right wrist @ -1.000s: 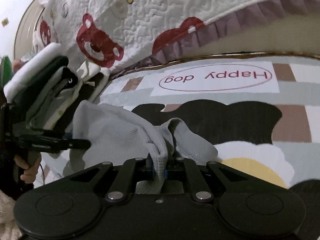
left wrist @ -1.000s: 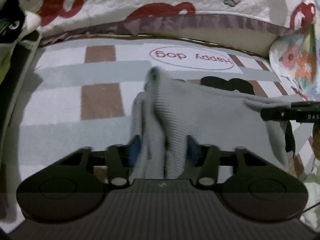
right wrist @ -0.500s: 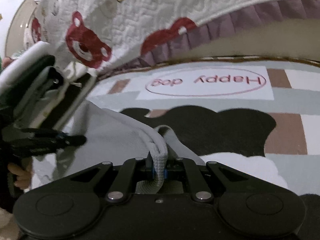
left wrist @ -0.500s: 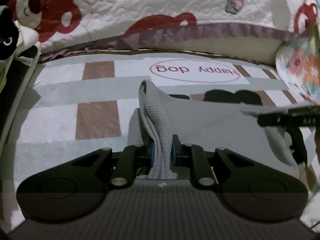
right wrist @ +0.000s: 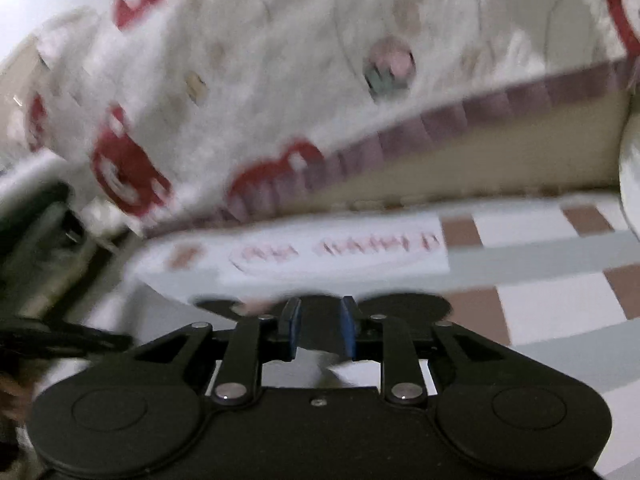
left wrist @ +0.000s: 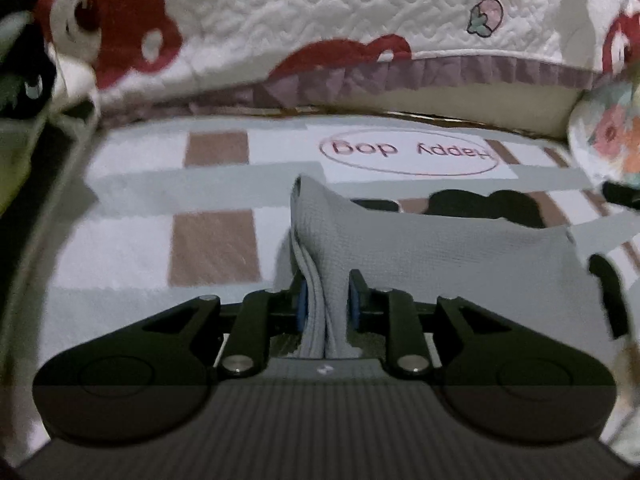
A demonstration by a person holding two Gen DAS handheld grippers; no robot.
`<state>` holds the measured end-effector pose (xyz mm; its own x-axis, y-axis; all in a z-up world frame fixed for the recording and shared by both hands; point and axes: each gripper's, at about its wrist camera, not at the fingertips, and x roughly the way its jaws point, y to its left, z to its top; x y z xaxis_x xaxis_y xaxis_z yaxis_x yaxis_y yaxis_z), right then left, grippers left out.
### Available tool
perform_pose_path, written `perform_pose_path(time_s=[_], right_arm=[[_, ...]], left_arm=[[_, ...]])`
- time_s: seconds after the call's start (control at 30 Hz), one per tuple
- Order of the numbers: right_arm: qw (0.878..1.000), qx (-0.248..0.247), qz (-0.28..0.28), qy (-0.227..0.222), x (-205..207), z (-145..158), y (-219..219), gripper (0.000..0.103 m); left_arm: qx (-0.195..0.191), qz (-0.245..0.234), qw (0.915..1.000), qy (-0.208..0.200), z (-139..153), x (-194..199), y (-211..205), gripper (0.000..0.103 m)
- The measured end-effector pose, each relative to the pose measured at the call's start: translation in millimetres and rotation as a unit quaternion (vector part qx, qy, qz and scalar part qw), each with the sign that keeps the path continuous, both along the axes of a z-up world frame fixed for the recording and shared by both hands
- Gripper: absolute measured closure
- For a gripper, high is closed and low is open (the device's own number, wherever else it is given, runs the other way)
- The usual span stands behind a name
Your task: Fold clothes
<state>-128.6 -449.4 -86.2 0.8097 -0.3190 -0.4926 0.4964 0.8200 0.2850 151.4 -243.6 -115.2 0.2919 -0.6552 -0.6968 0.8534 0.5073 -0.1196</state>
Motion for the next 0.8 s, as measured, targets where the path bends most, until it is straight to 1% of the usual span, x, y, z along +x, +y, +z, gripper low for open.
perform_pose_path(time_s=[0.03,0.07,0.13,0.2,0.23,0.27,0.3,0.37,0.43,0.5,0.57,0.6,0.63,0.7,0.73,0.77,0.8], right_arm=[[1.000,-0.010,0.023,-0.001,0,1,11,0.073],[0.998,-0.023,0.050,0.012,6,-3,22,0.071],[0.993,-0.047,0.098,0.049,21,-13,41,0.069],[0.986,-0.060,0.122,0.094,36,-33,52,0.070],[0.984,-0.067,0.116,0.116,42,-43,52,0.071],[0.983,-0.074,0.104,0.129,43,-52,49,0.071],[0.983,-0.082,0.090,0.137,42,-60,46,0.074],[0.985,-0.083,0.075,0.130,37,-65,39,0.075],[0.986,-0.081,0.071,0.128,34,-64,36,0.075],[0.985,-0.083,0.071,0.132,35,-64,35,0.075],[0.987,-0.075,0.066,0.130,36,-63,32,0.076],[0.987,-0.072,0.064,0.129,35,-62,33,0.076],[0.987,-0.072,0.063,0.130,34,-61,33,0.077],[0.987,-0.071,0.052,0.135,32,-59,29,0.077],[0.987,-0.067,0.039,0.138,30,-58,25,0.075],[0.989,-0.046,0.015,0.137,25,-57,18,0.070],[0.990,-0.017,-0.015,0.136,19,-56,10,0.057]], left_arm=[[0.001,0.002,0.9999,-0.015,0,-3,-1,0.081],[-0.002,0.007,0.9997,-0.023,2,-3,-2,0.081],[-0.007,0.014,0.9991,-0.038,4,-1,-2,0.080],[-0.008,0.017,0.9985,-0.052,3,4,-1,0.079],[-0.008,0.022,0.9983,-0.053,3,7,0,0.079],[-0.009,0.027,0.9981,-0.055,2,11,2,0.079],[-0.009,0.032,0.9979,-0.056,1,14,3,0.079],[-0.014,0.043,0.9956,-0.082,-5,14,3,0.080],[0.012,0.022,0.9968,-0.076,-19,12,-3,0.080],[0.010,0.035,0.9979,-0.054,-22,18,-3,0.079],[0.022,0.063,0.9967,-0.046,-13,28,0,0.078],[0.031,0.081,0.9954,-0.043,-9,32,8,0.078],[0.039,0.098,0.9936,-0.040,-6,37,15,0.080],[0.056,0.134,0.9888,-0.033,2,46,31,0.080],[0.034,0.141,0.9891,0.023,4,50,46,0.077],[0.012,0.148,0.9858,0.080,6,54,60,0.075],[-0.012,0.152,0.9794,0.133,6,56,72,0.074]])
